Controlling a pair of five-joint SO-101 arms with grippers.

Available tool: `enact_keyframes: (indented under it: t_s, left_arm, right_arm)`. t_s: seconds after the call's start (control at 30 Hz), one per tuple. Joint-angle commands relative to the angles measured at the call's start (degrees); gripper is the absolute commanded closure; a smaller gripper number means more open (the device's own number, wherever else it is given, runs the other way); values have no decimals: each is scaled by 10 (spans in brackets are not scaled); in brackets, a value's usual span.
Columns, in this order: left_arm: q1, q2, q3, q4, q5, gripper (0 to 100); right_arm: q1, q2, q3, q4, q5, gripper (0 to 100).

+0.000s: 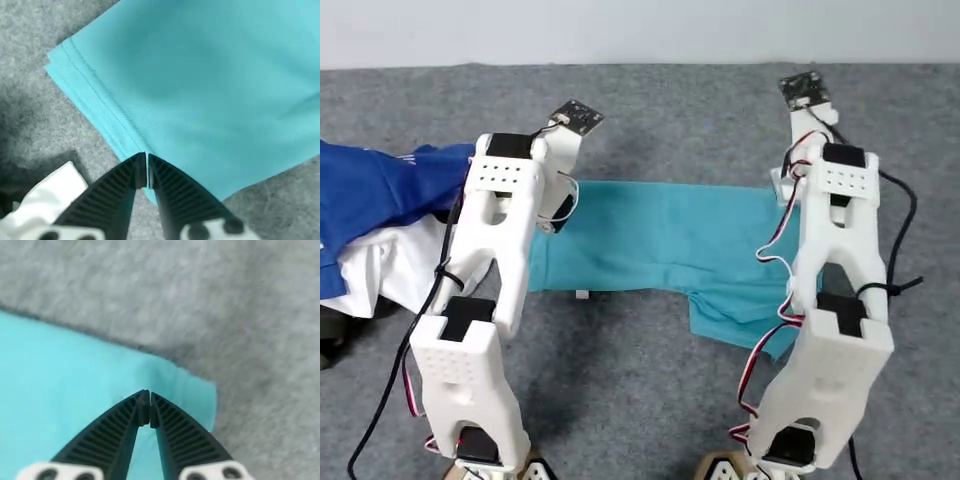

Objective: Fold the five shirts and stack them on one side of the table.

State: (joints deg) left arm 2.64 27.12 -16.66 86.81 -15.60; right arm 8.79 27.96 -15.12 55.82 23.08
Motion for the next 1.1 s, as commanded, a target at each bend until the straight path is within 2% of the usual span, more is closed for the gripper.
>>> enact_keyframes:
  t_s: [0.0, 0.17, 0.33, 0.57, 0.73, 1.07]
  left_arm:
    - [4, -7, -23, 10, 1, 986]
    - [4, -7, -24, 15, 1, 986]
    - [4, -7, -24, 15, 1, 986]
    - [20, -48, -54, 36, 2, 986]
    - [79, -106, -53, 39, 2, 986]
    - [237, -129, -52, 35, 1, 984]
  right_arm:
    - [39, 27, -29, -55, -3, 990]
    - [68, 119, -42, -102, -3, 990]
    - [53, 103, -98, -20, -5, 990]
    - [20, -5, -140, 121, -7, 990]
    - [26, -69, -140, 223, -6, 988]
    - [123, -147, -140, 400, -3, 987]
